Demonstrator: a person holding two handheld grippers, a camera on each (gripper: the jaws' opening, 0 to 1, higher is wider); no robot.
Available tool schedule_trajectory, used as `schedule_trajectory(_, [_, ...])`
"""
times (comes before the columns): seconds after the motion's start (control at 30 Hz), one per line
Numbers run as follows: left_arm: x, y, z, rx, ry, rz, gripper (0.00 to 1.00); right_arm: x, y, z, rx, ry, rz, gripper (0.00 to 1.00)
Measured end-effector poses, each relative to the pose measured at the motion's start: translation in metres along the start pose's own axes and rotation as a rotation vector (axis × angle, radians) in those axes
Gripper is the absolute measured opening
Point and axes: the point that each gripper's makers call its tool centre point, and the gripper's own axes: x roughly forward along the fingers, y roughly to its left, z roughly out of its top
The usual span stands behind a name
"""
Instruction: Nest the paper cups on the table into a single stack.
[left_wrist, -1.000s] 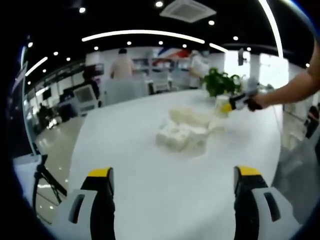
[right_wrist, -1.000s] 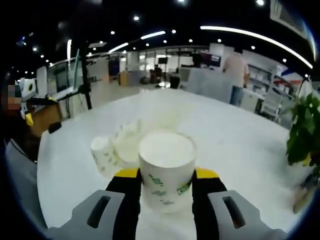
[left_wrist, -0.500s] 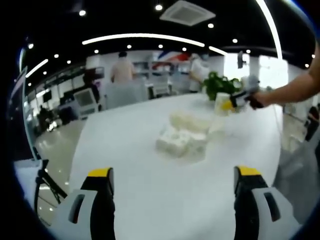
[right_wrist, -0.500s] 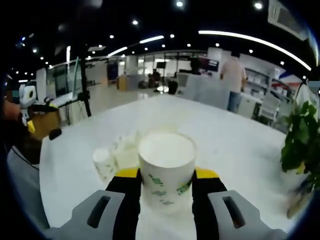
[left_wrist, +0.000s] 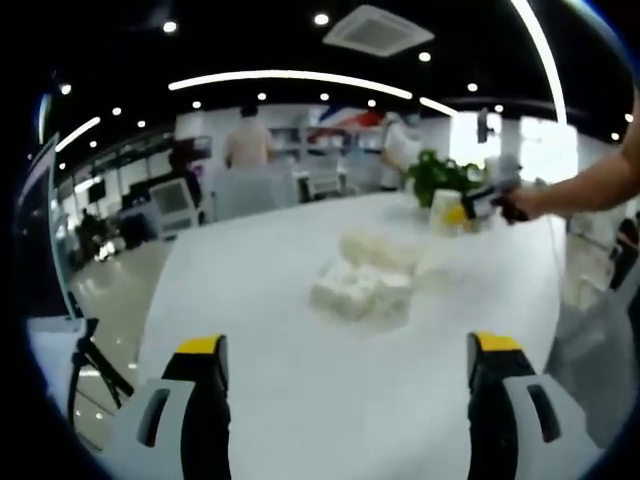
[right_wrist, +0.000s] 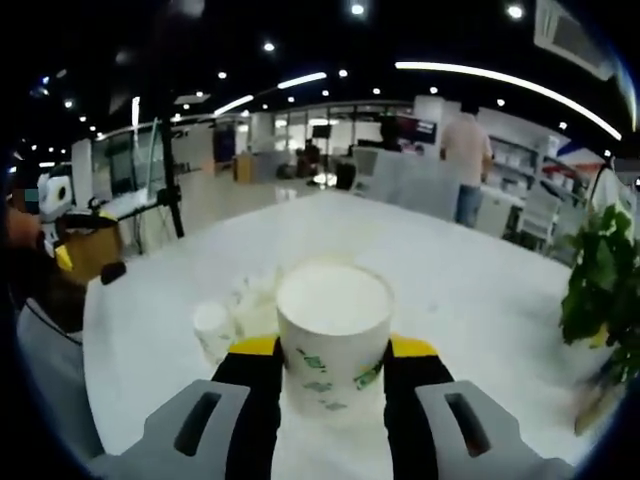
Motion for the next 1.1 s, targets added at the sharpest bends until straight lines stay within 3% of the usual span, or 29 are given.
schedule_trajectory(0.33, [0.001, -0.004, 0.009, -0.003, -0.017, -0.007, 0.98, -0.005, 0.015, 0.009, -0.005, -0.01, 0.026, 0.37])
schedule_trajectory(1.1, [0.001, -0.028, 0.027, 0.014, -0.039, -0.051, 0.97, -0.021, 0.079, 0.017, -0.043, -0.014, 0.114, 0.36])
